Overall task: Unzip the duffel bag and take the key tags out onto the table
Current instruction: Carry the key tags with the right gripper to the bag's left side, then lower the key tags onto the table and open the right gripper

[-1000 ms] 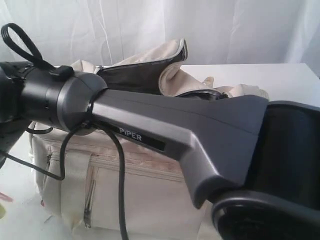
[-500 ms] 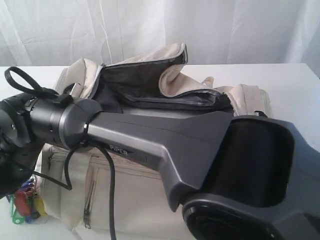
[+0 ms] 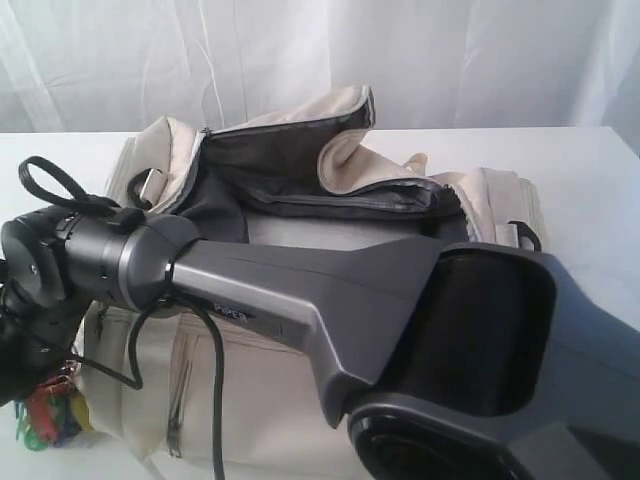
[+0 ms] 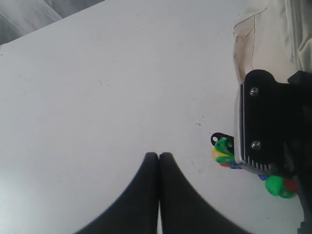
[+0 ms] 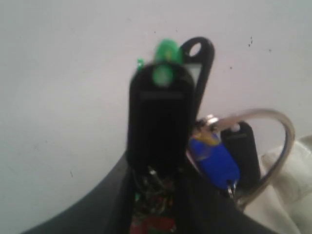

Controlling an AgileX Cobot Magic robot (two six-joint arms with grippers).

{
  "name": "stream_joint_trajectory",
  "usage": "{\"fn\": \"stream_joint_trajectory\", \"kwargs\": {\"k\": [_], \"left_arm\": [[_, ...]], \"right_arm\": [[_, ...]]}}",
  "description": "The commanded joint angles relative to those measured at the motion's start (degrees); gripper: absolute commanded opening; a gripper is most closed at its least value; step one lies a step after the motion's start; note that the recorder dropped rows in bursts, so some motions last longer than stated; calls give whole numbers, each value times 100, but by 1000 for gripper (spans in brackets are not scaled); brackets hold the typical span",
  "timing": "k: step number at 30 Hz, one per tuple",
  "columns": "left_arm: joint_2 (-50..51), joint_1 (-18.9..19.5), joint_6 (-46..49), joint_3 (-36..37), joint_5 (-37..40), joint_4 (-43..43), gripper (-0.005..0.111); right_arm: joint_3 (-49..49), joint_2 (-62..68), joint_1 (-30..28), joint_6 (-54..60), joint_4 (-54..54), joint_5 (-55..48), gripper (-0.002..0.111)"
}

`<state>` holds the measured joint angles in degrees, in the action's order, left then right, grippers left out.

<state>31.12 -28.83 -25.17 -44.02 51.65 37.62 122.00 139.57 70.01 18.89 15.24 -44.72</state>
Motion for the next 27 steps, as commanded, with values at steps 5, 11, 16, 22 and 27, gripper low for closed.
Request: {"fn": "stream_joint_trajectory", "kwargs": {"k": [5, 11, 16, 22, 27], "left_arm": [[-50, 13, -61, 24, 0, -4, 0], [-50, 13, -61, 24, 0, -8, 0], [-50, 13, -61, 24, 0, -8, 0], [-50, 13, -61, 24, 0, -8, 0], [-50, 13, -35, 24, -14, -7, 0]], "right_arm": [[-46, 83, -219, -149, -317, -430, 58], [-46, -87, -219, -152, -366, -601, 58], [-46, -416, -219, -152, -376, -623, 64], [-46, -942, -219, -140, -530, -907, 63], [-46, -1431, -219, -403, -963, -1474, 30]]}}
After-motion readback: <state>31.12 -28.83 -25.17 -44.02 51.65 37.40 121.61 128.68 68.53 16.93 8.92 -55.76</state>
